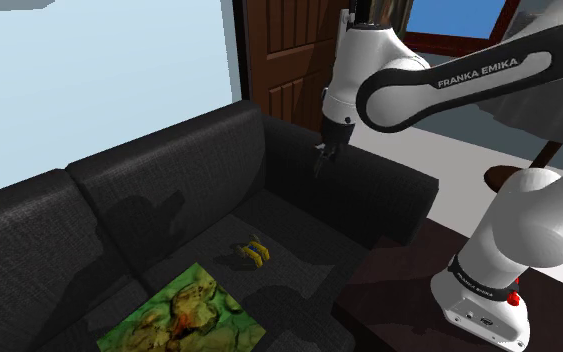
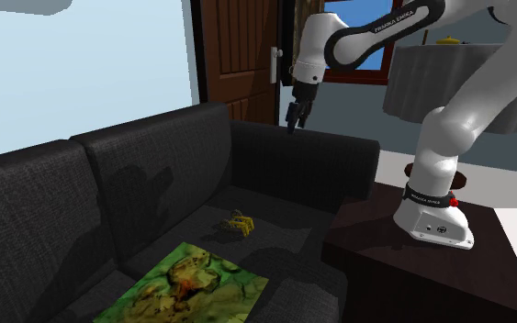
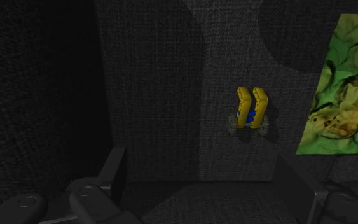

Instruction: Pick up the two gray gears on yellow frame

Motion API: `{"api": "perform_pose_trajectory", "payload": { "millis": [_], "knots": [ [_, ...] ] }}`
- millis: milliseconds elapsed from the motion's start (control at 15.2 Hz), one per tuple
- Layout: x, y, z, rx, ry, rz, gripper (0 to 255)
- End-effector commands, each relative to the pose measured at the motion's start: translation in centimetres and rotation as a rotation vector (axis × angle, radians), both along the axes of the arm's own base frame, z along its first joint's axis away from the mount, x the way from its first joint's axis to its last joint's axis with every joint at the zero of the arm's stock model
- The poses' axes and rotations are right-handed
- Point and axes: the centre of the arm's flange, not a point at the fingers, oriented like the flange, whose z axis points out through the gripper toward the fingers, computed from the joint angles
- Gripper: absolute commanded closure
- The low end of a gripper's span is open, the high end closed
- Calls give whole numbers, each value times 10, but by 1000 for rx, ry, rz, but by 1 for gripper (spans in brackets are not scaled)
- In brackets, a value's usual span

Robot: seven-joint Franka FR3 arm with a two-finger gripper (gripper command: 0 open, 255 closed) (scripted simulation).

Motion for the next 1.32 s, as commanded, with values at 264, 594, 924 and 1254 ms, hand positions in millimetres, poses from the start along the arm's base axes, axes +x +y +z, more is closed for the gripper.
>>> {"api": "perform_pose_trajectory", "payload": {
  "millis": [264,594,924,1254],
  "knots": [
    [27,40,-64,-16,-10,9,0],
    [49,72,-118,-31,-16,16,0],
    [72,104,-172,-46,-22,23,0],
    [94,135,-227,-61,-29,31,0]
  ]
}}
